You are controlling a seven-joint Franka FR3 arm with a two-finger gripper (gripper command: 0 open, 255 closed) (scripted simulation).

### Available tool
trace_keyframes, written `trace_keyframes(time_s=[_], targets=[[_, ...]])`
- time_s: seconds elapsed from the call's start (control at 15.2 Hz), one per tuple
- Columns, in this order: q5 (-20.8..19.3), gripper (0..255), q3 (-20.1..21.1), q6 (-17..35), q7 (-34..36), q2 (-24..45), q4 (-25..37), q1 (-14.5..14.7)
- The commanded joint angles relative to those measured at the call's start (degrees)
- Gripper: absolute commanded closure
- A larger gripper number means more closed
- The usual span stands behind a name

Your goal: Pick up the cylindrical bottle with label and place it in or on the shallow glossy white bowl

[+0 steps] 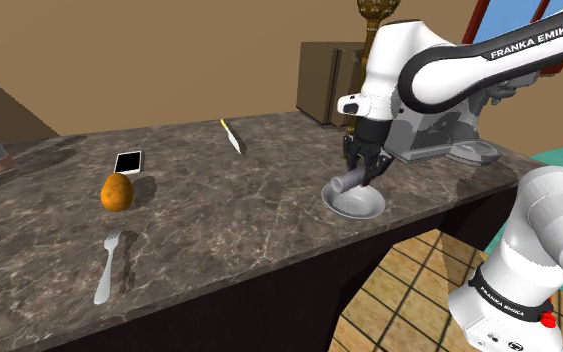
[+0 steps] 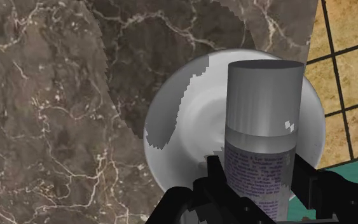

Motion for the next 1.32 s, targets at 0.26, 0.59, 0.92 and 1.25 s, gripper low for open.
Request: trace_keyframes(time_s=[0.26, 0.59, 0.92, 1.25], targets=[[-0.16, 255, -0.46, 5.42, -0.18, 2.36, -3.01, -0.03], [-0.21, 255, -0.7, 8.46, -0.26, 3.9, -4.52, 0.0], [-0.21, 255, -0.7, 8.46, -0.26, 3.9, -4.51, 0.0], [-0.21, 0, -0.7, 8.46, -0.26, 3.91, -4.51, 0.0]])
